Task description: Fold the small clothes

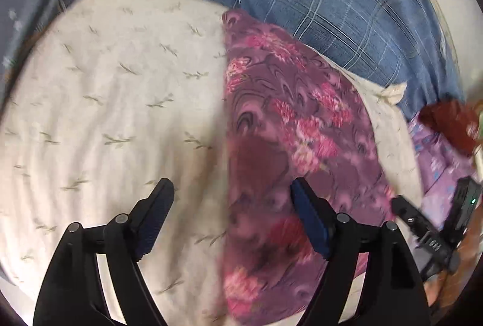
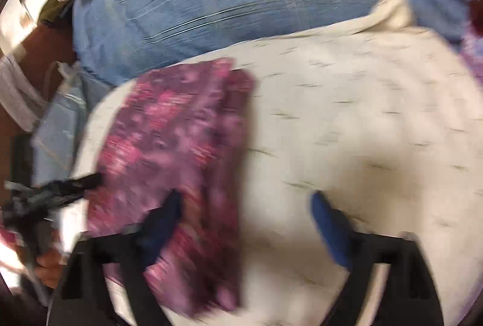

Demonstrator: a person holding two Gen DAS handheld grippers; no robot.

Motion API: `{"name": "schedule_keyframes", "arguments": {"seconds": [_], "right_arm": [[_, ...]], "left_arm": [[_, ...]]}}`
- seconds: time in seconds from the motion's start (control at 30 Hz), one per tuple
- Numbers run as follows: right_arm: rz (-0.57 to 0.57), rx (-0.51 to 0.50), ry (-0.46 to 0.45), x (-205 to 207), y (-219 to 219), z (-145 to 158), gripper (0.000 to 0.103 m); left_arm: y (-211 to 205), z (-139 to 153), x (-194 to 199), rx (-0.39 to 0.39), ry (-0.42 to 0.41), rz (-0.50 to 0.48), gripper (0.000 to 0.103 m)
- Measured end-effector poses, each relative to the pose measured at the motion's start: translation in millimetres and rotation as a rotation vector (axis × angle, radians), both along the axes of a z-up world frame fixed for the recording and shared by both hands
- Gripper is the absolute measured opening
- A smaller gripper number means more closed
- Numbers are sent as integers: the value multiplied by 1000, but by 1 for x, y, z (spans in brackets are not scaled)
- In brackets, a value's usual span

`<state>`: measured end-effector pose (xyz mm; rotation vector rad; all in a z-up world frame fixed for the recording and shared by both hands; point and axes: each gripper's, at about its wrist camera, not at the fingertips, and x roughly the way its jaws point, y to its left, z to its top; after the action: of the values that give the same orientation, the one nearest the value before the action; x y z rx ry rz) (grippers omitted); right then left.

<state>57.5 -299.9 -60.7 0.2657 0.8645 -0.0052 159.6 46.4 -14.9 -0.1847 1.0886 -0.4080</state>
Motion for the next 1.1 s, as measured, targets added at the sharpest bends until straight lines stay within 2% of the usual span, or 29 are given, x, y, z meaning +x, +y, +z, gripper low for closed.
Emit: {"name": "schedule_keyframes", "arguments": {"seconds": [0.03,0.13,0.2,0.23,0.27,0.37,0.5,0.7,0.8,0.9,1.0,1.1], "right_arm": [[-12,-26,-3,-10,-4,-2,102],[-50,-48,46,-19,-10,-15,102],[-68,-66,82,-26,-17,-31,102],[-54,-104,55,-30,-13,-33,102],[-44,-140,43,-32,-6,-34,103],[-56,-253,100,-29,12,-40,102],[-83,-201,114,-33,5,-40,103],[-83,-214,100,-33,5,-40,103],[-69,-234,63,-39,9,-41,102],[-67,-242,85,-39,10,-39,102],[-74,-303,107,-41,20,-31,103],[-56,-371,48,-57,35,-10,103]], "left_arm": [[2,3,-4,15,-21,-4,82],[6,4,-16,94,-85,-11,82],[4,3,-21,144,-99,-12,82],[3,2,-22,154,-99,-7,83],[6,2,-25,156,-98,2,83],[8,5,-28,152,-84,25,83],[12,4,-34,128,-43,8,83],[12,15,-52,232,-142,43,83],[16,18,-57,242,-164,74,83],[20,25,-67,256,-223,109,83],[17,32,-79,329,-285,116,83],[10,35,-91,396,-330,105,83]]}}
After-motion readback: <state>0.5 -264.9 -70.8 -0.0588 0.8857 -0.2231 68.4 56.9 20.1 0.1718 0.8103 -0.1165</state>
